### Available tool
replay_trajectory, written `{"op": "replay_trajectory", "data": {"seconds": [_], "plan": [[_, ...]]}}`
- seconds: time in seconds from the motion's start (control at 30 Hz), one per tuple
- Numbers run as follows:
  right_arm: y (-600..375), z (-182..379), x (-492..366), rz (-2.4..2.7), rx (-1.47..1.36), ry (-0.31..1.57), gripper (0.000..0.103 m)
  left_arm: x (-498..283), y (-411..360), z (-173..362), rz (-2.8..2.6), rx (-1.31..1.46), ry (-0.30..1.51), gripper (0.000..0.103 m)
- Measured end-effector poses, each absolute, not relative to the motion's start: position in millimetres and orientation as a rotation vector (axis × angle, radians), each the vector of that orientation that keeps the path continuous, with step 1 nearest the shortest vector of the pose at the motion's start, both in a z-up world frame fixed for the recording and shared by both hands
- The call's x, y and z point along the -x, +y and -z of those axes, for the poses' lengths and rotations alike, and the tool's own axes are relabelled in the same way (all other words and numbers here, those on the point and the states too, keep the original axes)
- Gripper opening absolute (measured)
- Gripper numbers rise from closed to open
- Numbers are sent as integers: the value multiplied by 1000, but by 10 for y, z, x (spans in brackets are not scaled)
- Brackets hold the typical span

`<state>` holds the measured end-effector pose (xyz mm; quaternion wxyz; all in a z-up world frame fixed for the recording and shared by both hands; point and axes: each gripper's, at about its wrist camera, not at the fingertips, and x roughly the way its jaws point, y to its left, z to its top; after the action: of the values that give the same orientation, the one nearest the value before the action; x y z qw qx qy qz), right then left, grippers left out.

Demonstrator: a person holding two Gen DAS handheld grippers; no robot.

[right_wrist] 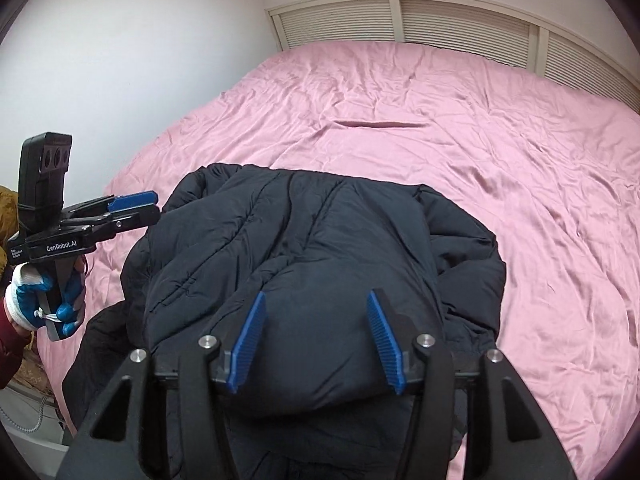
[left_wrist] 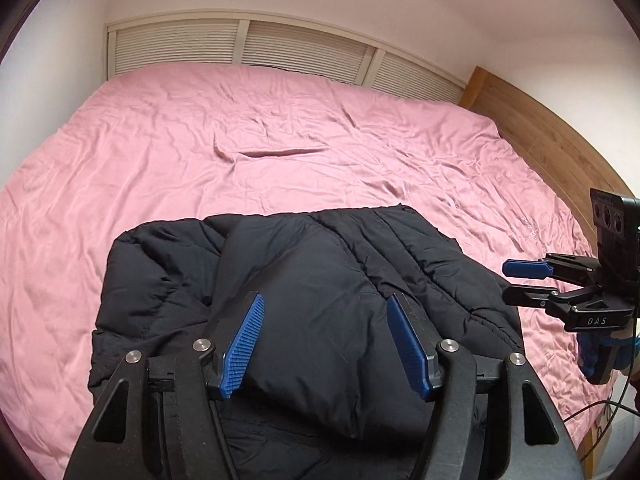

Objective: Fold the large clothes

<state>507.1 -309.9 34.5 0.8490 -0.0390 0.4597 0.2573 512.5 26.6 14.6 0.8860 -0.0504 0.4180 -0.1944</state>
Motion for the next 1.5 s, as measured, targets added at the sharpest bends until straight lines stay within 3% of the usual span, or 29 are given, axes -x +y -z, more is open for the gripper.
{"op": "replay_trajectory", "data": {"seconds": [0.27,0.6,0.9,1.2,1.5], "plan": [[-3070,366,-5005,-461,152,1038,55,-5092,92,683,314,-39,953,65],[-3110,1073,-4954,-417,111,1055,56,-5066,97,1184,245,-80,923,67],[-3008,766,-4966,-424,173,1105,56,-5072,71,861,256,-72,965,67],[-2983,117,-5272,-456,176,965,56,-5466,150,339,258,-48,879,67],[-3008,811,-5818,-401,175,1059,57,-5873,196,1000,230,-91,971,73]]}}
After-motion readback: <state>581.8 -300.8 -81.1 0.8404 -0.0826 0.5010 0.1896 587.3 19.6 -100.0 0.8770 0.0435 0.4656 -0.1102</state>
